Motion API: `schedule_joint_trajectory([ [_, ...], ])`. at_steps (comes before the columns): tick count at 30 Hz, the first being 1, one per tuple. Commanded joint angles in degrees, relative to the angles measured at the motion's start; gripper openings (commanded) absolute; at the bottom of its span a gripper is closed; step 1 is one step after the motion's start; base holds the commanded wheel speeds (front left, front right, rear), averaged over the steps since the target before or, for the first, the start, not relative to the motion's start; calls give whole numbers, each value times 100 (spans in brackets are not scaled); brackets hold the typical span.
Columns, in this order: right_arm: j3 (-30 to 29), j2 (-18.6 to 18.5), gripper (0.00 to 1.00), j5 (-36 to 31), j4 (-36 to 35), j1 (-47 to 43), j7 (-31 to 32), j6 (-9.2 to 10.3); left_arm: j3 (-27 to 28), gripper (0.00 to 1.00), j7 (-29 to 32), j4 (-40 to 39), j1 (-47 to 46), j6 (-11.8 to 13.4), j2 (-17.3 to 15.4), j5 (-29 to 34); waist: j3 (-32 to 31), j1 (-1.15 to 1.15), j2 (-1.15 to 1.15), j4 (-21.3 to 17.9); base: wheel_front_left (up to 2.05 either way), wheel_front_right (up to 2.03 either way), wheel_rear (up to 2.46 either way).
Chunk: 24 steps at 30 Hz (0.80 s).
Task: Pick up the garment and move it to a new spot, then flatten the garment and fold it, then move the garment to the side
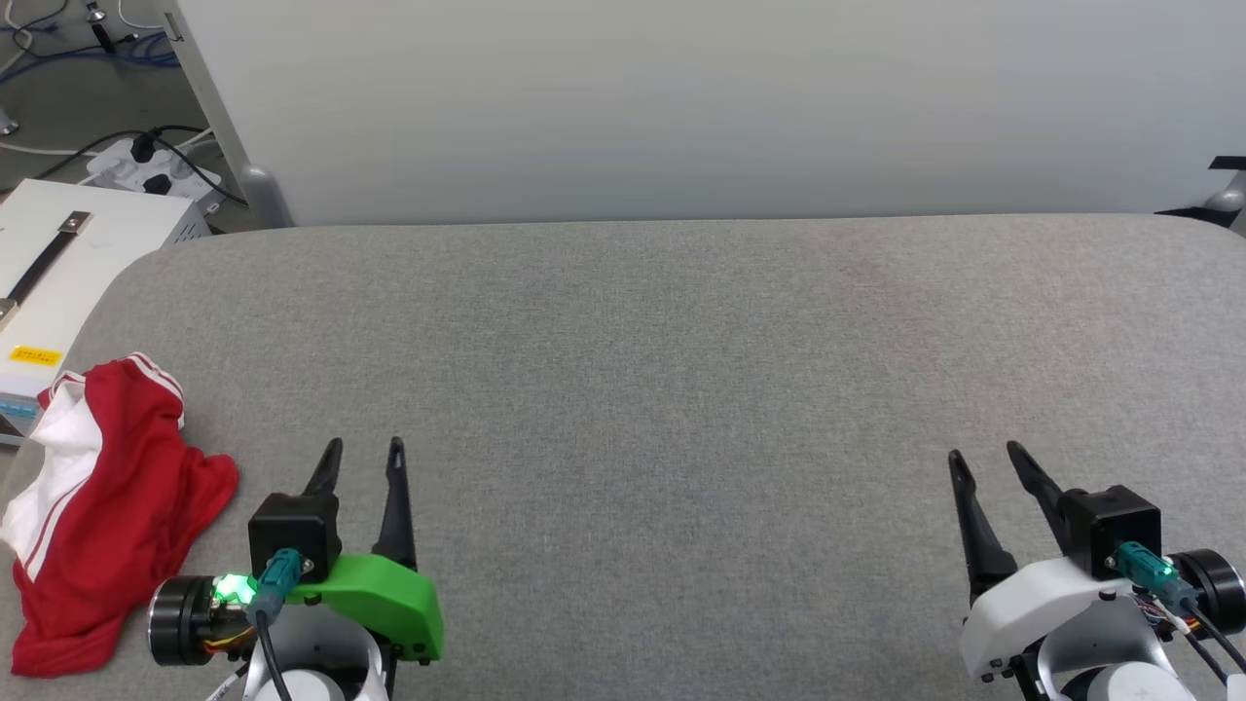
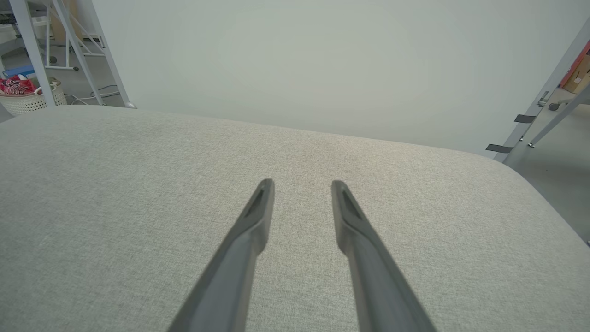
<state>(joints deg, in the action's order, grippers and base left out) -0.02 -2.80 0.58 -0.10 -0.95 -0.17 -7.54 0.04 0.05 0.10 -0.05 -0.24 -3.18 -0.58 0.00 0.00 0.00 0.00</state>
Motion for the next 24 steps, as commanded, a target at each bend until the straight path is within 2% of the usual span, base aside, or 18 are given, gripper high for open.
schedule_joint_trajectory([
  [1, 2, -1, 100, 8, 3, 0, -19, 0, -12, 100, -23, 9, -1, -10, 0, -24, -1, 0, 0, 0, 0, 0, 0],
  [24, -123, -3, 100, 305, -100, -13, -257, 1, -124, 100, -321, 117, -28, -154, 1, -359, -43, 0, 0, 20, 0, 0, 0],
])
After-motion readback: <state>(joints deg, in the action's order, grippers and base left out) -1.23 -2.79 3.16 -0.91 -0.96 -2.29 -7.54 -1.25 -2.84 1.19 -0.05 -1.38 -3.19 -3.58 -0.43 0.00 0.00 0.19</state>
